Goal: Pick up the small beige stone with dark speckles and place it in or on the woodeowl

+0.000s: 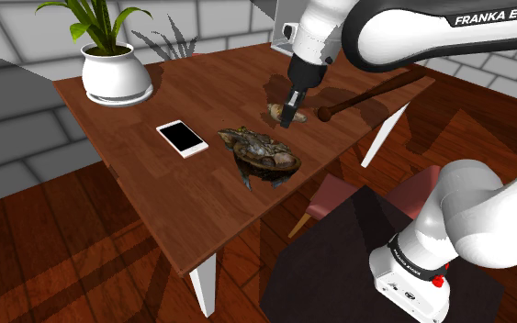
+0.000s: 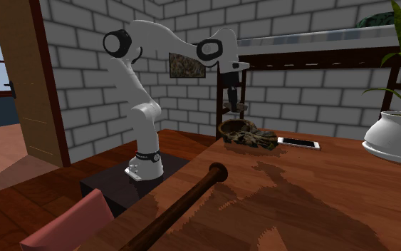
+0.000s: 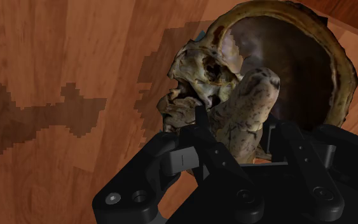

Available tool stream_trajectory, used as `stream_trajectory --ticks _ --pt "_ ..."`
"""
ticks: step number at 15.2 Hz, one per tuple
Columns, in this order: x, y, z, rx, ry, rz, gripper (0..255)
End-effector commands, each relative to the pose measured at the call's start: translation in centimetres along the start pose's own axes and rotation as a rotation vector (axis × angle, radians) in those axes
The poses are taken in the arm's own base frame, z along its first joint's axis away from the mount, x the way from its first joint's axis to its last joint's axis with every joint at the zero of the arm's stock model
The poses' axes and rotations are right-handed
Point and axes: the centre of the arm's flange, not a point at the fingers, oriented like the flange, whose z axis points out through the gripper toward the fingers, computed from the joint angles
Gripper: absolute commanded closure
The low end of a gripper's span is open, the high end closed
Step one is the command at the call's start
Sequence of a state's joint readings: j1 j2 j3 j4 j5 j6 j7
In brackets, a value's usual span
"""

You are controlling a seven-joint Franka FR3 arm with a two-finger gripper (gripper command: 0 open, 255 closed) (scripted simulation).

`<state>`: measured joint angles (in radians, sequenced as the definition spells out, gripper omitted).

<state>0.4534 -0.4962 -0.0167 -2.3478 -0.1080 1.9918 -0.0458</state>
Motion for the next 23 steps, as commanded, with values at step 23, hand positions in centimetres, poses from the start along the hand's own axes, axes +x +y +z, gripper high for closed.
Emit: stream_trajectory --ticks 23 --pt "6.1 0.1 6.7 0.000 0.000 0.000 255"
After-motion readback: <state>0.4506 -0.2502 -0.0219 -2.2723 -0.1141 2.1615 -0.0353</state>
